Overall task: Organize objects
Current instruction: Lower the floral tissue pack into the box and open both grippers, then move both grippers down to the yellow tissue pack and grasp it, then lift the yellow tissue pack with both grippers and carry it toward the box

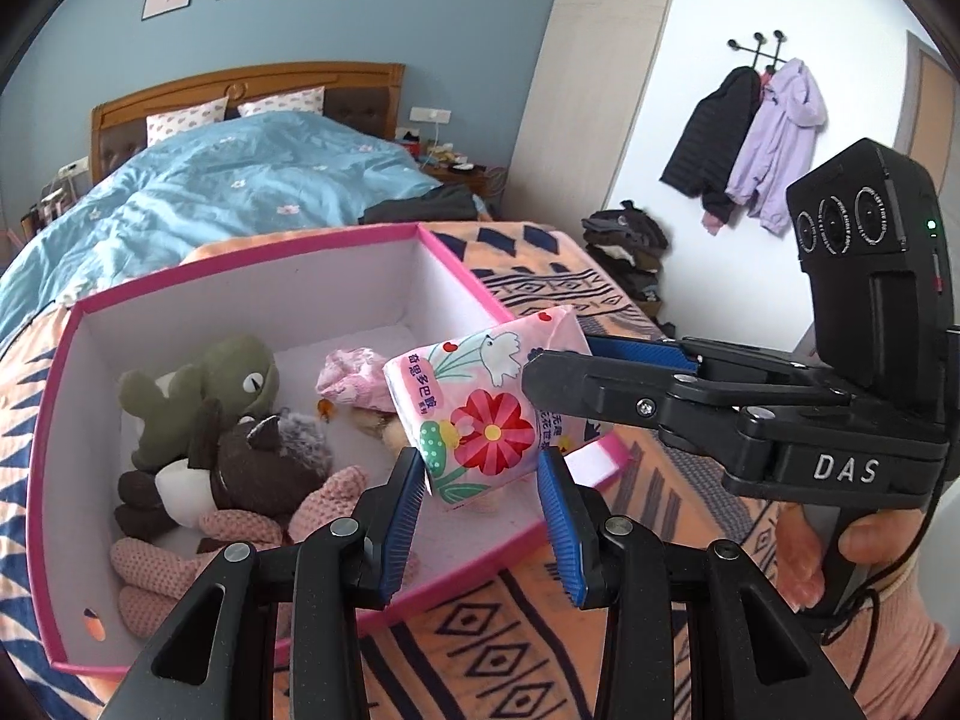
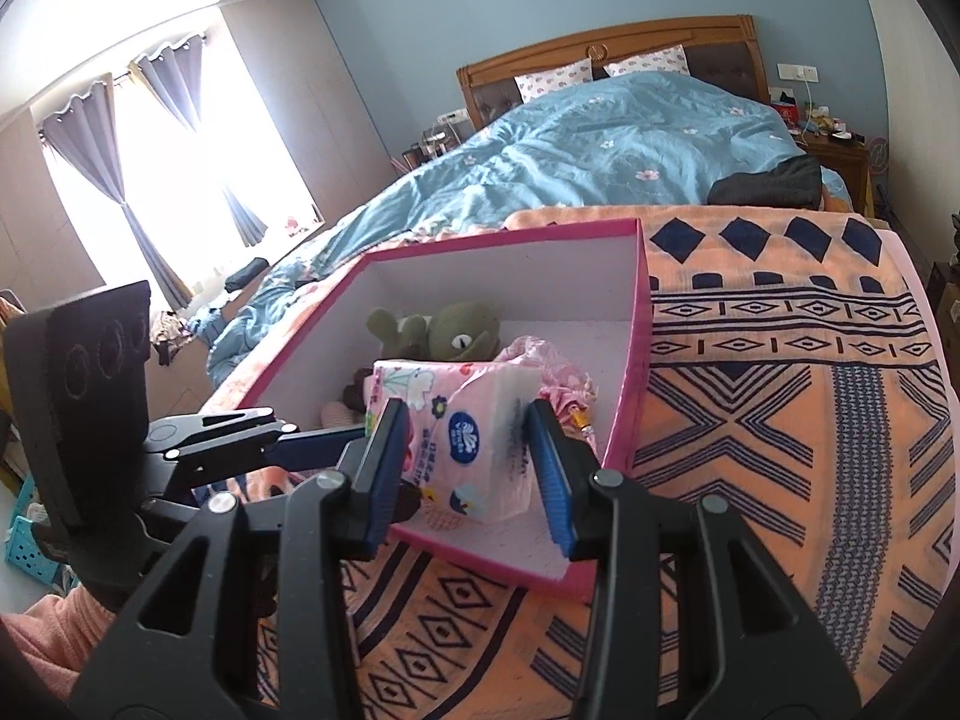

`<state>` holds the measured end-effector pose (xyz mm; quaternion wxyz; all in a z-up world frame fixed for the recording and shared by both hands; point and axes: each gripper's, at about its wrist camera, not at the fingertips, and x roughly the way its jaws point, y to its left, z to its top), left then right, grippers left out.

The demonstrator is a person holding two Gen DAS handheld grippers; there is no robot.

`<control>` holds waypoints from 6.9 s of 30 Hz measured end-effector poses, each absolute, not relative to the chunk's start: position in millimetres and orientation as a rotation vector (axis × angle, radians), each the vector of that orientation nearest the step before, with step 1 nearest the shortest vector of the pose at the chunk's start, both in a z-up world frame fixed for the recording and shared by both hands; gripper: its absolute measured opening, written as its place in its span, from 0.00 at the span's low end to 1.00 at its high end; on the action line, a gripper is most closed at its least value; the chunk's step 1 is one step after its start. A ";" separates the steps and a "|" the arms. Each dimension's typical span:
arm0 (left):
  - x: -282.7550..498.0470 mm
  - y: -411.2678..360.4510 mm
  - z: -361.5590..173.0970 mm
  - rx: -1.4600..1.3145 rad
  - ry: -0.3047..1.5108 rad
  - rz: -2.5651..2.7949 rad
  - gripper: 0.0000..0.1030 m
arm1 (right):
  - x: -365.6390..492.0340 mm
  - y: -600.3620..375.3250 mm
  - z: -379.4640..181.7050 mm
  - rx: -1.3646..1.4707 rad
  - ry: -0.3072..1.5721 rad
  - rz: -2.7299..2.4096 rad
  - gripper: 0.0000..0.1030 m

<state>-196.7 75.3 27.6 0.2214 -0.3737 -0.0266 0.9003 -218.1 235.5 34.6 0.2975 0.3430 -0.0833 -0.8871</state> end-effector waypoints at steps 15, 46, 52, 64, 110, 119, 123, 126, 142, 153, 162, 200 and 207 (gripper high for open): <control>-228.3 70.8 4.2 -1.158 -0.108 2.485 0.38 | -254.3 226.2 8.7 1.024 -0.211 -2.382 0.43; -104.0 21.5 34.3 -0.838 -0.134 2.571 0.65 | -158.2 228.7 9.0 0.896 -0.183 -2.315 0.46; -77.1 11.1 3.2 -0.931 -0.204 2.534 0.65 | -128.3 214.6 -9.5 0.926 -0.154 -2.227 0.47; -32.4 18.5 -56.4 -1.109 -0.190 2.536 0.65 | -115.1 183.9 -61.1 1.088 -0.139 -2.094 0.47; -21.1 -65.6 -79.4 -1.267 -0.461 2.633 0.47 | -131.1 75.2 -84.7 1.174 -0.048 -1.904 0.47; -18.1 -59.9 -79.7 -1.266 -0.445 2.631 0.45 | -130.1 69.0 -87.8 1.183 -0.034 -1.896 0.40; -16.1 -59.1 -79.0 -1.267 -0.451 2.629 0.45 | -130.3 68.7 -88.8 1.182 -0.034 -1.901 0.40; -14.1 -57.3 -77.4 -1.263 -0.449 2.627 0.45 | -130.3 68.9 -89.6 1.180 -0.039 -1.903 0.40; -13.7 -28.9 -47.2 -1.163 -0.351 2.620 0.45 | -118.1 100.1 -62.6 1.077 -0.090 -1.990 0.40; -40.4 -1.9 -35.3 -1.086 -0.261 2.563 0.45 | -105.2 146.0 -40.3 1.010 -0.141 -2.106 0.40; -41.9 26.2 -23.7 -1.050 -0.190 2.530 0.45 | -97.2 173.7 -32.8 0.984 -0.186 -2.172 0.40; -71.5 69.2 9.8 -0.913 -0.089 2.495 0.45 | -97.6 226.5 8.9 0.832 -0.204 -2.330 0.40; -75.0 72.5 14.0 -0.895 -0.072 2.498 0.45 | -98.7 230.0 13.8 0.816 -0.199 -2.344 0.40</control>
